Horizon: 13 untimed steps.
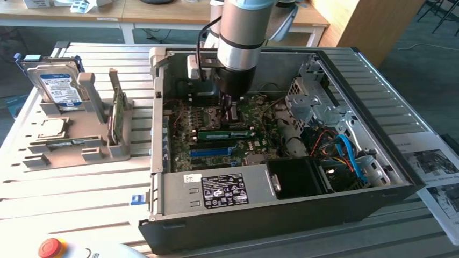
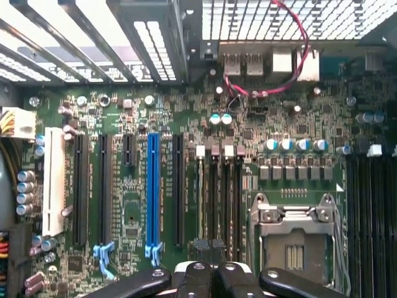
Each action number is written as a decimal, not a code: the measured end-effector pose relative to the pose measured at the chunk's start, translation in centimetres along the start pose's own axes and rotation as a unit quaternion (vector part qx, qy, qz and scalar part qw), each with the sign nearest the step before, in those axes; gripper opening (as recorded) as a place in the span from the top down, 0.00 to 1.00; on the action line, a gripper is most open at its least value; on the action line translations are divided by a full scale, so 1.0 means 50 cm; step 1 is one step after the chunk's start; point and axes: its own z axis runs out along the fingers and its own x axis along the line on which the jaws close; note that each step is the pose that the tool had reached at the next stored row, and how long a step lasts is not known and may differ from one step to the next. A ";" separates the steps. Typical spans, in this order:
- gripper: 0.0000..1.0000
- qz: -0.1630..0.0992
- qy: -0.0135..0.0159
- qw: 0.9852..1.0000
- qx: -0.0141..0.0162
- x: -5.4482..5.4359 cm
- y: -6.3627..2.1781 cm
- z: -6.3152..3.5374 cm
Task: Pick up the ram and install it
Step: 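Press down the ram until it locks into place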
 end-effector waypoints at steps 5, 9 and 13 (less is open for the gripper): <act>0.89 0.000 0.001 1.000 0.000 0.000 0.007 0.000; 0.89 0.000 0.001 1.000 0.000 0.002 0.009 0.000; 0.89 0.000 0.001 1.000 0.000 0.005 0.011 0.001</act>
